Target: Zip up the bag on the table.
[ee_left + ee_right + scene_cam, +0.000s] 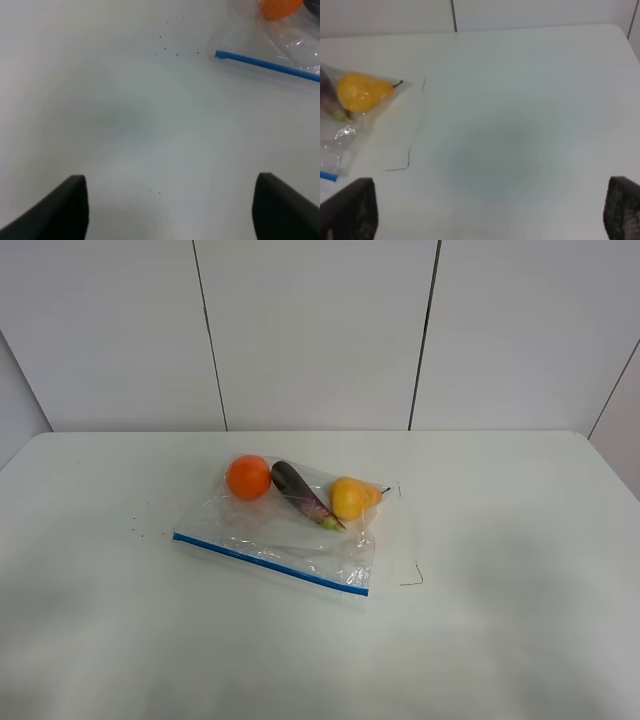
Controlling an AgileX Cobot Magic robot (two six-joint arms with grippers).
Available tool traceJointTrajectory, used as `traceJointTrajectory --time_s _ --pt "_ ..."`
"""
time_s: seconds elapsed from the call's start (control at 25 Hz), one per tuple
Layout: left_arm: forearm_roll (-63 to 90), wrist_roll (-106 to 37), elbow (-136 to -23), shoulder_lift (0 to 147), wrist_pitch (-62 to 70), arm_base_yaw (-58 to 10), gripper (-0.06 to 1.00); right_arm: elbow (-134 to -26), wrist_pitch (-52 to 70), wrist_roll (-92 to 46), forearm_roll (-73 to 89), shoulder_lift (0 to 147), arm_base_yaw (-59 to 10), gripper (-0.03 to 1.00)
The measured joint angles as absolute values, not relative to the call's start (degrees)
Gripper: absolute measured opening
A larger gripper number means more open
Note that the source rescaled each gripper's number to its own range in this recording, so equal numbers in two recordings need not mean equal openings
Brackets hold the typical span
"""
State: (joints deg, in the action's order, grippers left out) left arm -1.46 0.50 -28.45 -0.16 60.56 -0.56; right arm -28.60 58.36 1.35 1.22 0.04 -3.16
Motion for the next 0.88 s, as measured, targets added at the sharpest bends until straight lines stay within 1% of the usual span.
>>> traceJointTrajectory --time_s 0.28,0.88 --pt "-1.46 0.50 -28.45 -0.16 60.56 -0.56 0.87 -28.60 58.36 1.35 1.22 -0.11 -0.12 1.00" --pt "-1.46 0.50 -28.45 -0.16 60.56 -0.56 0.87 -28.60 58.36 1.35 1.17 -0.11 -0.99 1.00"
